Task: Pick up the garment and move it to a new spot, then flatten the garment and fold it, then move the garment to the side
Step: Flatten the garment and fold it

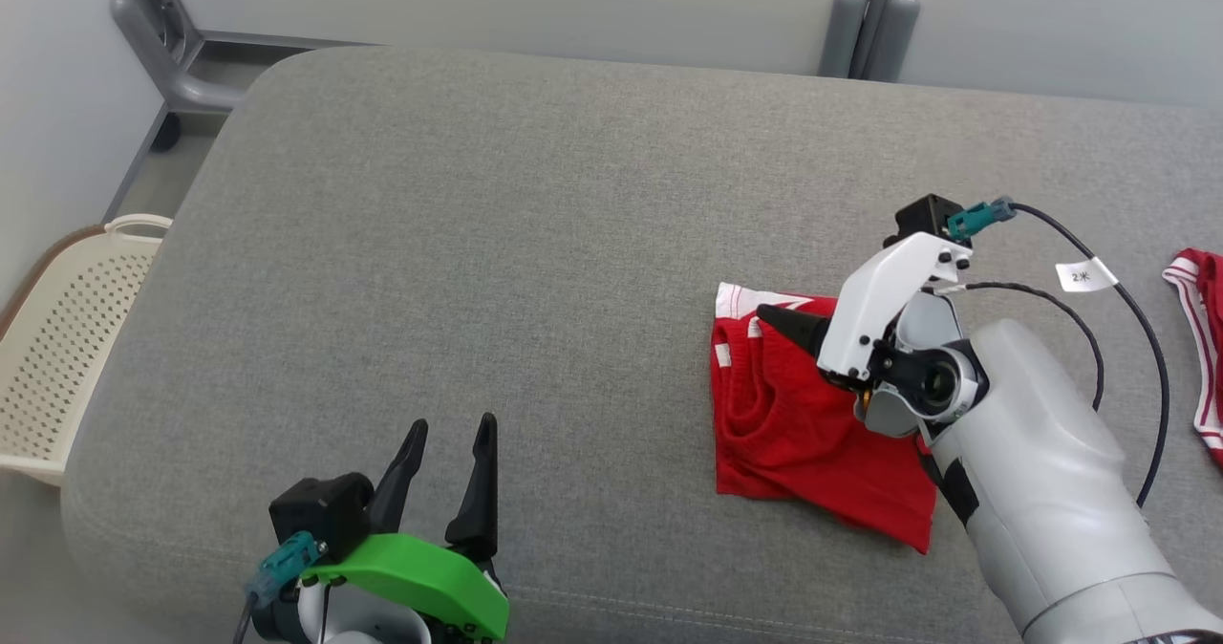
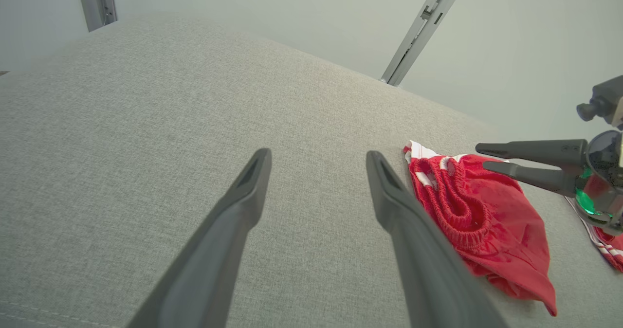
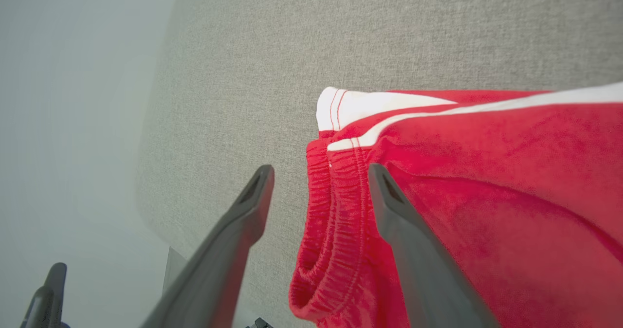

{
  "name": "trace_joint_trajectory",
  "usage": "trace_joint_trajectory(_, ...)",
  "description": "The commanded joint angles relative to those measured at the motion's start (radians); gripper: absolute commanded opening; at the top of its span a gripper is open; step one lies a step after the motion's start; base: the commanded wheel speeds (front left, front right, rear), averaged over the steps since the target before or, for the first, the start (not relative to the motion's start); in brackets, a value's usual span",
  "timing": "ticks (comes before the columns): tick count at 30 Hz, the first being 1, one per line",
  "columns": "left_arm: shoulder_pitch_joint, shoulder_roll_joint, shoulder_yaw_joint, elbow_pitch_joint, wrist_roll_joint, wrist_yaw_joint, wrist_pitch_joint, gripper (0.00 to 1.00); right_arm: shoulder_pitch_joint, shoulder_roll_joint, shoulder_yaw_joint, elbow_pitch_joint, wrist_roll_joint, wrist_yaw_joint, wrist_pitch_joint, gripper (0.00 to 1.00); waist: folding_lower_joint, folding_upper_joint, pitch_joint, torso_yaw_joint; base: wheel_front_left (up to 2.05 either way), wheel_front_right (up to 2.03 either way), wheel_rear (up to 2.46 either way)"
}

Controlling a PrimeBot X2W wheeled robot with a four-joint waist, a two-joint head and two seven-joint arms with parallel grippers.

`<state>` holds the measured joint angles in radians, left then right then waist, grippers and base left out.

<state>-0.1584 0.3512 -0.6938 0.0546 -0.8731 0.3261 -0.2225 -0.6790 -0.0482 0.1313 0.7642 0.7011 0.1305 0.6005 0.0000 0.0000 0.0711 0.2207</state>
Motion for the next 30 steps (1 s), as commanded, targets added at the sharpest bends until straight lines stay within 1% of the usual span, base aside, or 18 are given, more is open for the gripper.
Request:
trace_joint_trajectory(1, -0.002, 0.003, 0.003, 0.001, -0.002, 0.002, -0.004, 1.00, -0.018, -0.003, 0.010, 0.009, 0.015, 0.000, -0.010, 1.00, 0.0000, 0.0000, -0.012, -0.013, 0.00, 0.00, 0.00)
trace_joint_trajectory(4, 0.006, 0.008, 0.005, -0.003, -0.003, 0.008, -0.005, 1.00, -0.056, -0.004, 0.018, 0.016, 0.041, 0.000, -0.031, 1.00, 0.0000, 0.0000, -0.025, -0.034, 0.00, 0.00, 0.00)
trace_joint_trajectory(8, 0.017, 0.014, 0.005, -0.013, 0.002, 0.015, -0.004, 1.00, -0.083, -0.004, 0.012, -0.021, 0.050, 0.000, -0.054, 1.00, 0.0000, 0.0000, -0.036, -0.068, 0.00, 0.00, 0.00)
trace_joint_trajectory(10, 0.020, 0.016, 0.002, -0.020, 0.005, 0.018, -0.003, 1.00, -0.078, -0.022, 0.001, -0.051, 0.042, 0.000, -0.058, 1.00, 0.0000, 0.0000, -0.038, -0.085, 0.00, 0.00, 0.00)
trace_joint_trajectory(14, 0.025, 0.024, 0.001, -0.032, 0.010, 0.026, 0.001, 1.00, -0.024, -0.077, -0.011, -0.119, 0.046, 0.000, -0.054, 1.00, 0.0000, 0.0000, -0.033, -0.122, 0.00, 0.00, 0.00)
trace_joint_trajectory(15, 0.025, 0.024, 0.001, -0.032, 0.010, 0.026, 0.001, 1.00, -0.024, -0.077, -0.011, -0.119, 0.046, 0.000, -0.054, 1.00, 0.0000, 0.0000, -0.033, -0.122, 0.00, 0.00, 0.00)
trace_joint_trajectory(21, 0.016, 0.036, 0.008, -0.059, 0.018, 0.041, 0.004, 1.00, 0.093, -0.152, -0.012, -0.215, 0.067, 0.000, -0.076, 1.00, 0.0000, 0.0000, -0.005, -0.169, 0.00, 0.00, 0.00)
trace_joint_trajectory(25, 0.000, 0.048, 0.011, -0.077, 0.029, 0.052, 0.009, 1.00, 0.170, -0.166, -0.010, -0.246, 0.096, 0.000, -0.104, 1.00, 0.0000, 0.0000, 0.019, -0.178, 0.00, 0.00, 0.00)
trace_joint_trajectory(30, -0.020, 0.065, 0.014, -0.101, 0.039, 0.064, 0.023, 1.00, 0.221, -0.158, 0.000, -0.237, 0.124, 0.000, -0.151, 1.00, 0.0000, 0.0000, 0.051, -0.166, 0.00, 0.00, 0.00)
